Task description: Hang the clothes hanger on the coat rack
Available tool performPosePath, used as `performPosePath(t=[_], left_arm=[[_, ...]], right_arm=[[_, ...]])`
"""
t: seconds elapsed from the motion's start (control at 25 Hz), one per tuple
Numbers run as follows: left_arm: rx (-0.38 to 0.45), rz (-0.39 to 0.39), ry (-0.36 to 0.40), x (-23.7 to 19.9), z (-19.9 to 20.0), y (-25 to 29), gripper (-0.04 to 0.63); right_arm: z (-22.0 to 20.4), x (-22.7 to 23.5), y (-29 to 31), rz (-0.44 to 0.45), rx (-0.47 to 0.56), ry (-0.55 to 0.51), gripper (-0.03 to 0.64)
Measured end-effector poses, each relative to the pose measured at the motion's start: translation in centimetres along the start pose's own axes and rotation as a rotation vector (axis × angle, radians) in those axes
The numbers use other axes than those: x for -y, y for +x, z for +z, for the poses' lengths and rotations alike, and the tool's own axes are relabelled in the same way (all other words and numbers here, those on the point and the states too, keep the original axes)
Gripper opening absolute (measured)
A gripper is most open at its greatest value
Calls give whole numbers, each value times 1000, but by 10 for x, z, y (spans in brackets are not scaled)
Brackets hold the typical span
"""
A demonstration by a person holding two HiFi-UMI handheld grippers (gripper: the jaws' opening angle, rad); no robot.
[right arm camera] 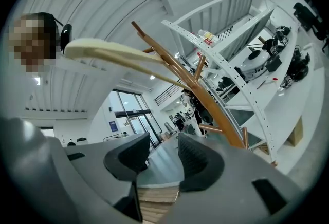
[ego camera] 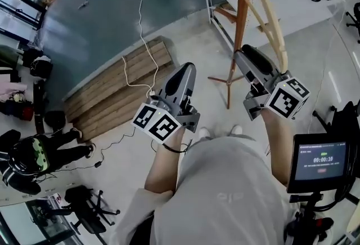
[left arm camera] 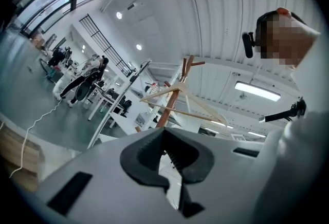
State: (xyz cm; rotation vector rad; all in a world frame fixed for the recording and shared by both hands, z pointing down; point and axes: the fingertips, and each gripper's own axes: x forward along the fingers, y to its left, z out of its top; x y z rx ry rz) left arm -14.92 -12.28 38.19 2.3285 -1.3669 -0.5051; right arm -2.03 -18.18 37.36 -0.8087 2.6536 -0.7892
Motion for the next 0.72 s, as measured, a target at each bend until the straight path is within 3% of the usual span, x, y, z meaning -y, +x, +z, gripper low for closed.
performPosePath(t=[0.36,0.72], left_arm=[[-22,37,-56,-8,-19,-7,5],[-81,27,-51,-6,-34,-7,5]], right_arm=[[-27,0,-1,15,-47,34,183],[-39,-1,0,20,-60,74,183]])
